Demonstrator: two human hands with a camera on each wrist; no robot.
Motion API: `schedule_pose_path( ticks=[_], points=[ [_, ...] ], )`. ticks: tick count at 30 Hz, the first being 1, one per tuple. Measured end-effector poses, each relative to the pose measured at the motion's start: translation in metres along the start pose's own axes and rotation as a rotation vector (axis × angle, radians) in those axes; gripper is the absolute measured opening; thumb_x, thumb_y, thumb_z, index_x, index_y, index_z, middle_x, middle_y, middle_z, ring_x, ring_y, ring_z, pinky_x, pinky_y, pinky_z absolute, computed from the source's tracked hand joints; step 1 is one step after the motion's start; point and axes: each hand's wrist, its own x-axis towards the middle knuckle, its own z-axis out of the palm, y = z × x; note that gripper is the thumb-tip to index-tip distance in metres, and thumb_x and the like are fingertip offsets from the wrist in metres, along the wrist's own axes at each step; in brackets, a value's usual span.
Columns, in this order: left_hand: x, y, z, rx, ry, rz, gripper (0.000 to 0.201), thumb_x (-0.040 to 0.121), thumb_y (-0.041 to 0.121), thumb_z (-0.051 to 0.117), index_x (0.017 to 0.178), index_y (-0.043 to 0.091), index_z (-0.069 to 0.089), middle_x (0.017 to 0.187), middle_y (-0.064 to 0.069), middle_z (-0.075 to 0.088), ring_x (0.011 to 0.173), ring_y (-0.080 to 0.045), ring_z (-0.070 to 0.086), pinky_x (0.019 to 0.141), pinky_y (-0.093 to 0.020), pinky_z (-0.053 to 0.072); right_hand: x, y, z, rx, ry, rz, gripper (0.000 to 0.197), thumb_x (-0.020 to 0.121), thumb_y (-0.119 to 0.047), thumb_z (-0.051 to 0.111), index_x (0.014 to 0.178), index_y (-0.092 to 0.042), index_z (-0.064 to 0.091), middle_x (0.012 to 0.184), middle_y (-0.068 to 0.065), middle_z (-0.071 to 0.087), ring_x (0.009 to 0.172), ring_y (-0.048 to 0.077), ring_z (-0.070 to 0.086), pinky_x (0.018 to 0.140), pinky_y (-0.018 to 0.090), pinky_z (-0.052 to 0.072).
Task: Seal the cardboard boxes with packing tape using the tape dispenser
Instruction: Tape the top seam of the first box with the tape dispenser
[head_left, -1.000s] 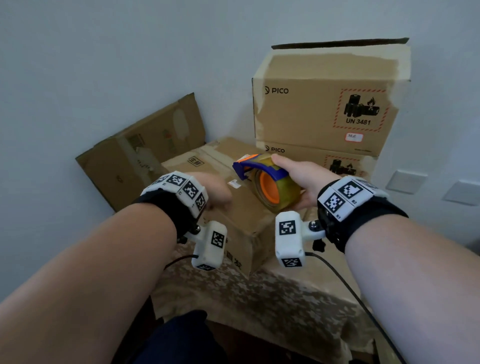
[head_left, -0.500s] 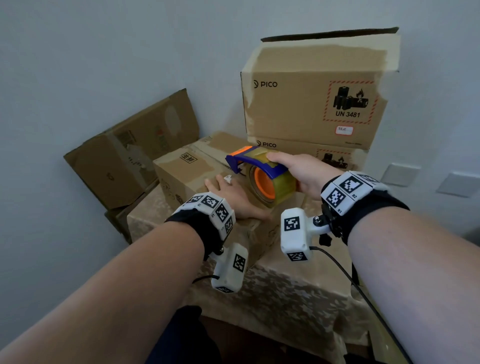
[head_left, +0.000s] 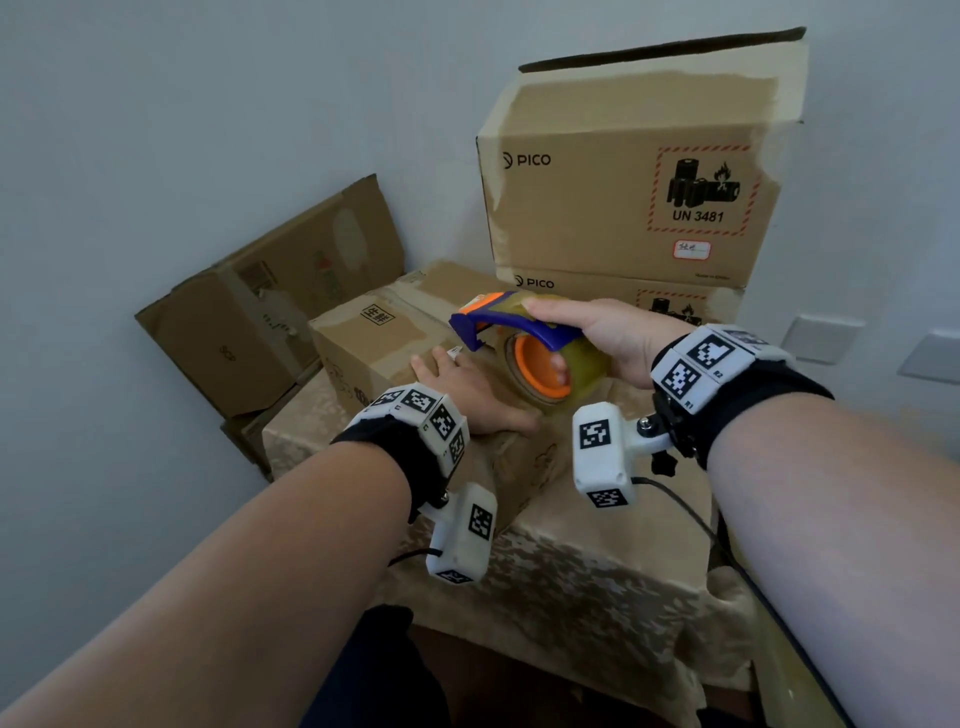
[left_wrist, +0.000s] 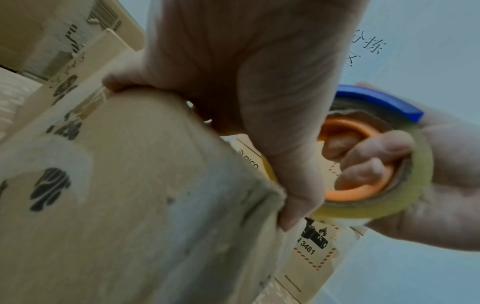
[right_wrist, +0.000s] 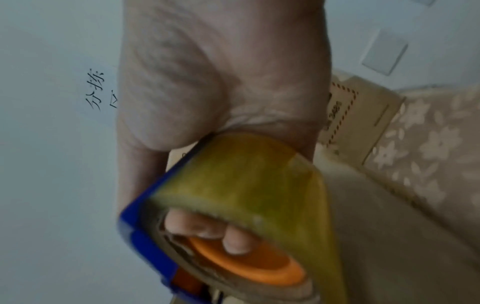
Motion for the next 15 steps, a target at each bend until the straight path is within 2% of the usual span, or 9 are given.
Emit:
schedule_pose_path(
  ticks=[6,12,15],
  points=[
    [0.008,-0.001,0.002,0.037,0.014,-0.012,0.133,0.059,0.077,0.063,0.152,0.006,0.002,0.159,-0.017,-0.002,0.144,-0.043,-0.007,0.116,-0.055,0.005,-0.013,0.005,-0.031,-0.189,0.022,0.012,0.05,0.08,-0.057,0.065,0.069,-0.009,0.063,0.056,0.009,0.06,0.05,0.02,0.058,0.058,0.028,0.049],
    [0.023,-0.005,0.009,0.039,0.047,-0.005,0.146,0.045,0.086,0.058,0.151,0.001,0.004,0.158,-0.02,0.005,0.145,-0.04,0.002,0.116,-0.056,0.007,-0.031,0.019,-0.054,-0.289,0.094,0.068,0.047,0.076,-0.053,0.069,0.077,-0.006,0.066,0.057,0.013,0.064,0.049,0.021,0.06,0.06,0.028,0.051],
    [0.023,-0.007,0.01,0.027,0.059,0.007,0.148,0.043,0.087,0.059,0.151,0.002,0.003,0.158,-0.02,0.005,0.145,-0.04,0.002,0.116,-0.055,0.008,-0.038,0.026,-0.06,-0.316,0.101,0.102,0.047,0.075,-0.052,0.069,0.08,-0.005,0.066,0.058,0.014,0.064,0.049,0.021,0.06,0.064,0.029,0.052]
  ],
)
